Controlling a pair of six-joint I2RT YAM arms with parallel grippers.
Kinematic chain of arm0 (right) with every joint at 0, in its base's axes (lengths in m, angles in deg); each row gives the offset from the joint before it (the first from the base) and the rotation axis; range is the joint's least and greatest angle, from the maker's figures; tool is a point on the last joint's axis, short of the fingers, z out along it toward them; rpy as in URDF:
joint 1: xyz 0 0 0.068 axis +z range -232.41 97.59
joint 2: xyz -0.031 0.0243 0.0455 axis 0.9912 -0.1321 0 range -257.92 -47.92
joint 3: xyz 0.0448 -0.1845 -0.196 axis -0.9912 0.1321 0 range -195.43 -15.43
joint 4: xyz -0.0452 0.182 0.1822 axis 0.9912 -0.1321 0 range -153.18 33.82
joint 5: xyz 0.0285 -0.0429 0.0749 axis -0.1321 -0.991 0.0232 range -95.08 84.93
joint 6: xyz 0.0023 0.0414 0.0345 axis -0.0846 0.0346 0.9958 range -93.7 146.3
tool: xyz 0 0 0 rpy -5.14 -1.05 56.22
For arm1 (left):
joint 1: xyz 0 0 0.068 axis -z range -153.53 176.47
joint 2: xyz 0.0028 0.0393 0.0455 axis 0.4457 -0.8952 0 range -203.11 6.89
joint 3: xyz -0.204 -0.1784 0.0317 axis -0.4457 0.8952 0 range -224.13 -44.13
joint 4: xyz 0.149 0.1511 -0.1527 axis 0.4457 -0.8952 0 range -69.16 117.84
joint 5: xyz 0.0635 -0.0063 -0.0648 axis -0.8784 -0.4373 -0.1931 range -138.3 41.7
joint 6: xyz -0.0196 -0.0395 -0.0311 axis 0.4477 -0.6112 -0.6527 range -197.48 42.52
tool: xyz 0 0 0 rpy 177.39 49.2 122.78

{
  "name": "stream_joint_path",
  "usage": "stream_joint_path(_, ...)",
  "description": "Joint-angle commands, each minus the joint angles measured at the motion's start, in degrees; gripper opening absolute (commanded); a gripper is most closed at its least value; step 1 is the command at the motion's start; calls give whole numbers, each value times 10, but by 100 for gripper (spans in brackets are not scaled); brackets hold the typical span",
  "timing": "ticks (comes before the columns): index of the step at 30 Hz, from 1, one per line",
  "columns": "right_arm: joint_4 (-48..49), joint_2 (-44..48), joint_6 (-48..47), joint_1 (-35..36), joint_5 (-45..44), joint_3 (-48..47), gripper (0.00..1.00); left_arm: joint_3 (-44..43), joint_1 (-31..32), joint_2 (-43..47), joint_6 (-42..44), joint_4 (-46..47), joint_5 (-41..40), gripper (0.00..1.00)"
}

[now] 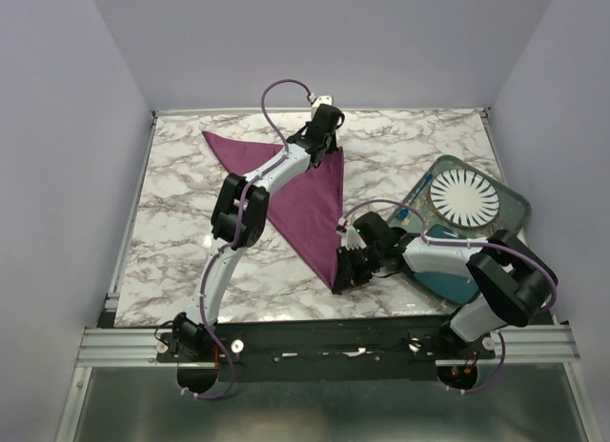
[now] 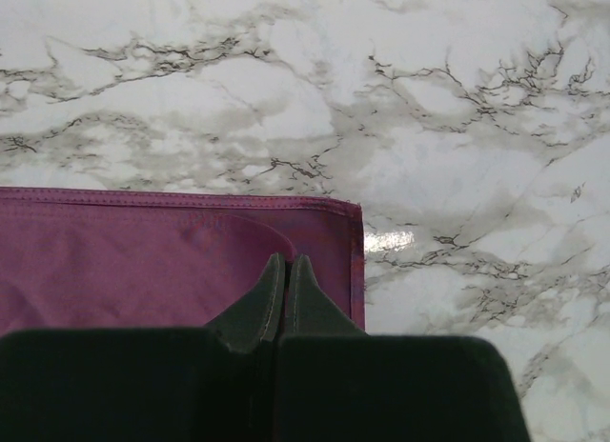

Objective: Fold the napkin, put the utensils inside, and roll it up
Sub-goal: Fold the napkin

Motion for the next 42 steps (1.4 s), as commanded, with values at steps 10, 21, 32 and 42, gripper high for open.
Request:
stream_joint_path(10, -95, 136, -17, -8, -117, -15, 79, -133, -5, -16, 3, -43, 112, 57)
stream_joint_path(21, -157, 132, -52, -37, -148, -89, 75, 202, -149, 268, -39, -75, 221, 55)
stream_joint_path(32, 37, 39, -21, -18, 64, -24, 40, 380, -284, 245, -96, 36, 372, 25)
stream_joint_path(42, 60, 10, -8, -18, -10, 37, 34, 297, -358, 136, -120, 56, 343, 21)
